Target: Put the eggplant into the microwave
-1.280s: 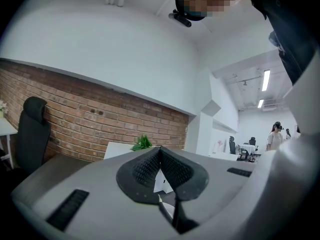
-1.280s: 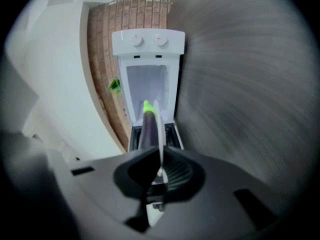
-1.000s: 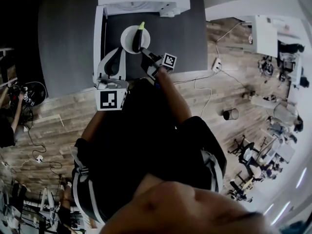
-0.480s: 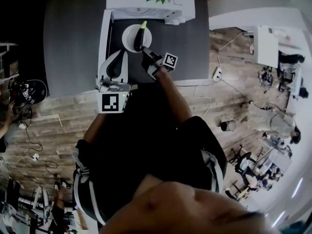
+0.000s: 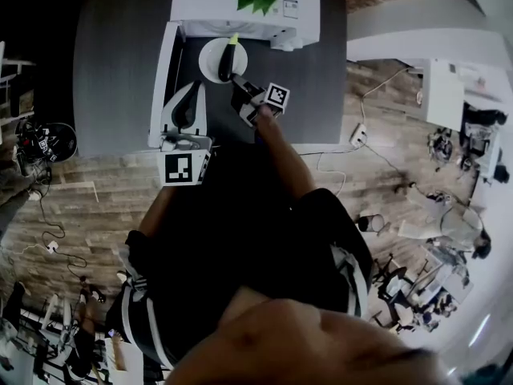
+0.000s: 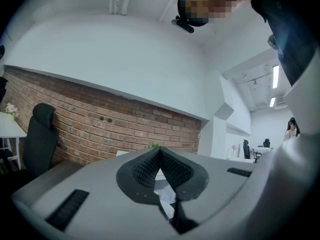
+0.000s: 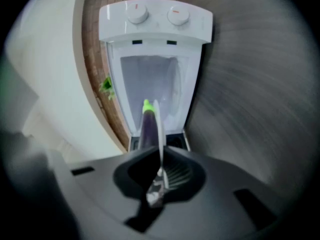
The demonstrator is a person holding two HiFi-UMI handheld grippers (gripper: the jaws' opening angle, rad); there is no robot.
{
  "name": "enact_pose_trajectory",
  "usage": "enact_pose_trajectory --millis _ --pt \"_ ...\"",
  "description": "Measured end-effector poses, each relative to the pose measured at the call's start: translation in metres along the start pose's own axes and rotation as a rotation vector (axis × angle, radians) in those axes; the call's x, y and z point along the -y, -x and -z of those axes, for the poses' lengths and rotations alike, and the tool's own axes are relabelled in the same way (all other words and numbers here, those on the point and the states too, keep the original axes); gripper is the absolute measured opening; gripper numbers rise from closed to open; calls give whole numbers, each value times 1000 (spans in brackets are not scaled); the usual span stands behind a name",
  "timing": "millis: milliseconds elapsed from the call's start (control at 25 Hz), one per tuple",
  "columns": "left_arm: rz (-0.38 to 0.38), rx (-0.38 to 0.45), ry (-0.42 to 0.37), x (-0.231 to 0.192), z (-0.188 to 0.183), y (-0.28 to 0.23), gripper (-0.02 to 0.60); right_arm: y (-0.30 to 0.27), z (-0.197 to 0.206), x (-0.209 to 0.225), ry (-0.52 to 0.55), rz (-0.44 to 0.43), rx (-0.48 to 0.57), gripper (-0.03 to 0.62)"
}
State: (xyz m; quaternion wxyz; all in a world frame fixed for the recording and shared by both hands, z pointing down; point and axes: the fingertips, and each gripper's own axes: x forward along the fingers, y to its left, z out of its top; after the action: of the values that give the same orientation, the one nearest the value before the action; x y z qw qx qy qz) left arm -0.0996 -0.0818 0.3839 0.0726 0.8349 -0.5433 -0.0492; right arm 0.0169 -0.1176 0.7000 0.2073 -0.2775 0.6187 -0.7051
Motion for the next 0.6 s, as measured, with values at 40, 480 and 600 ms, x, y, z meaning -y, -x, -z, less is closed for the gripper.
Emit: enact_pose_trajectory --millis 40,480,600 --pt "-3 -2 -8 2 1 -3 37 -1 -4 1 2 2 -3 40" --pt "-19 -50 -28 13 19 -33 37 -8 -43 23 -26 23 -11 40" --pt "-12 -49 -33 16 20 -43 37 -9 -53 31 -26 36 -3 40"
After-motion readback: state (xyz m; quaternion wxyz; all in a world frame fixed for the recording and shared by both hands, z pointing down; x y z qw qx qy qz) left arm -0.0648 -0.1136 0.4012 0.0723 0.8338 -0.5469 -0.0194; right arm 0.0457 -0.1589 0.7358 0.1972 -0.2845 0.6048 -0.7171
